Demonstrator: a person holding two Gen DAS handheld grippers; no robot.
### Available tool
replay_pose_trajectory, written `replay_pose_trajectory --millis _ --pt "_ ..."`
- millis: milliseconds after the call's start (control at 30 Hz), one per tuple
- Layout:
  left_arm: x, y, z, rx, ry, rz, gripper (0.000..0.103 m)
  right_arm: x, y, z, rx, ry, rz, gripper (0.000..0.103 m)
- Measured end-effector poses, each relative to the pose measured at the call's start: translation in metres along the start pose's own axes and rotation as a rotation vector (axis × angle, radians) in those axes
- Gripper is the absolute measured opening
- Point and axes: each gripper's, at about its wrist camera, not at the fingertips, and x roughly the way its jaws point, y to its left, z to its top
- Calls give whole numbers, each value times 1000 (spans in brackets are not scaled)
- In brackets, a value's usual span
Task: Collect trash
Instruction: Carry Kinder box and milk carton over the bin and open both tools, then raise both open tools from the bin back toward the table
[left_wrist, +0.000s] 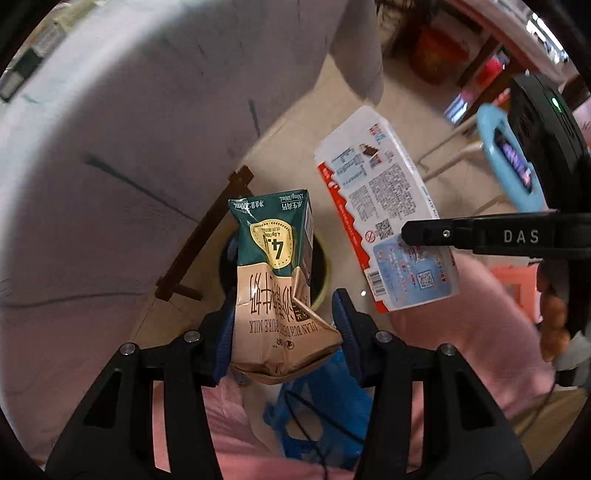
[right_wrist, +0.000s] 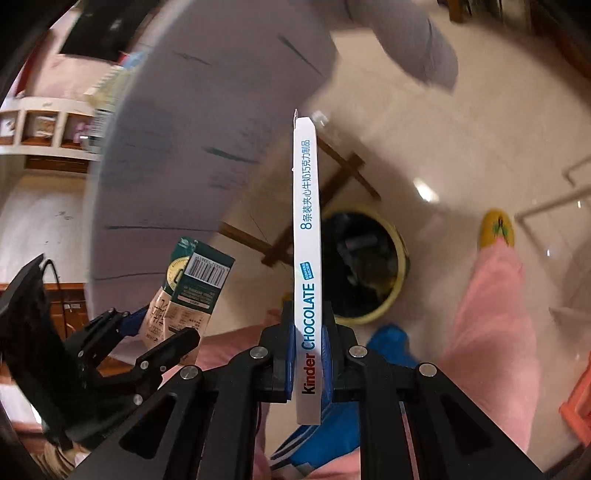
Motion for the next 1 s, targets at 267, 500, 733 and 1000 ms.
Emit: replay_pose_trajectory --millis 267,500,733,1000 --pt "96 22 -4 -15 107 9 46 97 -23 12 73 189 -59 12" --pt "136 25 -4 19 132 43 46 161 -31 35 139 291 -120 12" --pt "148 27 12 30 153 52 49 207 -39 51 184 339 -143 29" --pt "155 40 15 -8 158 45 61 225 -48 65 164 296 -153 49"
